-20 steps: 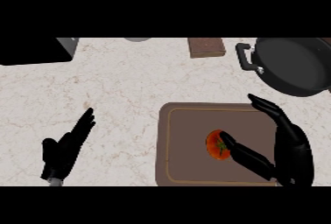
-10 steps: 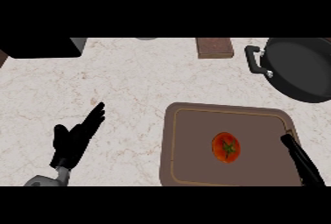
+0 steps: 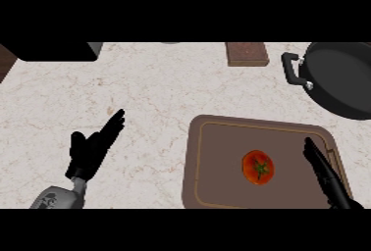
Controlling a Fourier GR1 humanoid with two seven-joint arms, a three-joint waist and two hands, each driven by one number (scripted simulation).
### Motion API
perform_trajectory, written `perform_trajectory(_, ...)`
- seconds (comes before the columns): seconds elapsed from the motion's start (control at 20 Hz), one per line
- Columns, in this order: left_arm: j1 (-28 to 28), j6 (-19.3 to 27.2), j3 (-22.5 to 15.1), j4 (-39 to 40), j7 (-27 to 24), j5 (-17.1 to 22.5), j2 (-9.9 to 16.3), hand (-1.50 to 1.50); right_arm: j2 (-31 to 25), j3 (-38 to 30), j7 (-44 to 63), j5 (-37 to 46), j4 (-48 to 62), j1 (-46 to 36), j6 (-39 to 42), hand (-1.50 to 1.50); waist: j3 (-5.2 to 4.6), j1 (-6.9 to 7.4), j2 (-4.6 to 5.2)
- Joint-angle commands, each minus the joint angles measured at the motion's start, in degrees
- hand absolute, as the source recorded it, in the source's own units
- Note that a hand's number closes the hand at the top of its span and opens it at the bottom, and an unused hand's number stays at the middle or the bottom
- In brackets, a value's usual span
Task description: Pick the tomato from the tray and place it in the pot
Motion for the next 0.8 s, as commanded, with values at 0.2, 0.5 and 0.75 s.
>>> perform_trajectory(0.2, 0.9, 1.0, -1.5, -0.3, 1.2, -2.3, -2.4, 0.00, -1.1, 0.7, 7.5, -1.9, 15.7, -10.0, 9.8, -1.50, -0.05, 0.87, 0.21)
perform_trajectory(0.5, 1.1, -1.4, 2.4, 2.0, -0.6, -3.9, -3.6, 0.00, -1.8, -5.2, -0.9, -3.2, 16.7, -5.0, 11.2, -1.50, -0.05, -0.22, 0.02)
perform_trajectory(0.75, -2.1, -3.4, 4.0, 4.4, 0.7, -3.9, -4.7, 0.00, 0.9, -11.4, -9.0, -5.8, 27.4, -11.6, 11.3, -1.50, -0.04, -0.12, 0.08)
